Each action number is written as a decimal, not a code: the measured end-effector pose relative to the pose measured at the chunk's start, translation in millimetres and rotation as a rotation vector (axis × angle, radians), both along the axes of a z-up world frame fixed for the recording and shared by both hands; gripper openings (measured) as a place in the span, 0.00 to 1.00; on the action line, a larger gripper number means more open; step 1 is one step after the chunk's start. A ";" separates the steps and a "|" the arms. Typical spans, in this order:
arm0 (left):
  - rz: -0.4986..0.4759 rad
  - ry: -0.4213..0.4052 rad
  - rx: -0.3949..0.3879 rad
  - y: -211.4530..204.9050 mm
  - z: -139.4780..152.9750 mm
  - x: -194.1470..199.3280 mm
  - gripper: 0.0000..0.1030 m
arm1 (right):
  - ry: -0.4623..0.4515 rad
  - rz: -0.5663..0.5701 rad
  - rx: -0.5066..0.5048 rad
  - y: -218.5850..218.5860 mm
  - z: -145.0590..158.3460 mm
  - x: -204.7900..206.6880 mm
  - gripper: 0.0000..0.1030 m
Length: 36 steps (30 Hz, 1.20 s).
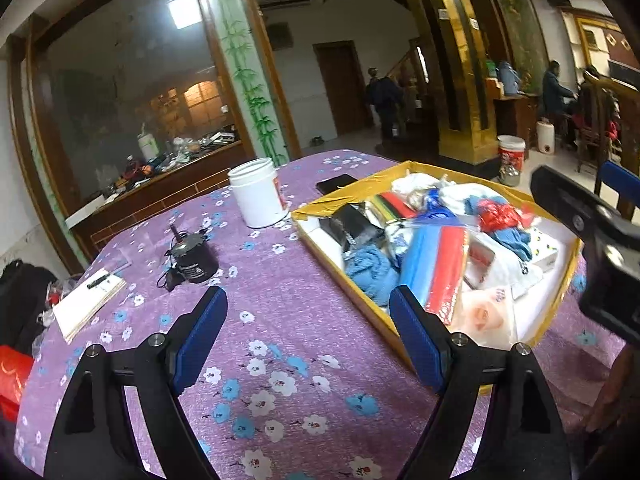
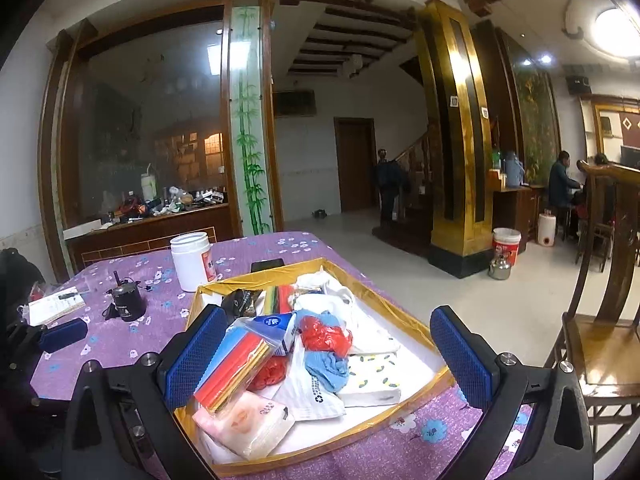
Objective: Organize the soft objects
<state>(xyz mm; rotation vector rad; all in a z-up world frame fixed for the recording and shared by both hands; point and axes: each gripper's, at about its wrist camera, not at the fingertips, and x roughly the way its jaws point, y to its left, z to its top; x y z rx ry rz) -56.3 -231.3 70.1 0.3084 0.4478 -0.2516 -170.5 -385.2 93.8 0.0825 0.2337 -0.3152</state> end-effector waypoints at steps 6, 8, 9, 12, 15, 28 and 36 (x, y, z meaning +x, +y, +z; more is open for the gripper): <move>0.022 0.010 0.010 1.7 -2.2 4.9 0.81 | -0.014 0.025 -0.023 7.5 0.4 -1.6 1.00; 0.020 0.009 0.014 1.1 -2.8 5.4 0.81 | -0.011 0.032 -0.027 8.8 0.0 -0.6 1.00; 0.019 0.008 0.017 0.7 -3.2 5.7 0.81 | -0.009 0.033 -0.025 8.1 -0.2 -0.2 1.00; 0.017 0.013 0.024 -0.3 -3.9 4.7 0.81 | -0.010 0.034 -0.006 5.1 -0.5 -0.5 1.00; 0.018 0.017 0.026 -0.5 -4.3 3.9 0.81 | -0.011 0.032 0.003 3.6 -0.8 -0.3 1.00; 0.009 0.040 0.034 -1.7 -7.6 6.3 0.81 | 0.009 0.034 0.021 -2.6 -2.5 2.4 1.00; 0.007 0.047 0.036 -1.4 -8.3 6.9 0.81 | 0.013 0.033 0.026 -3.2 -3.8 4.0 1.00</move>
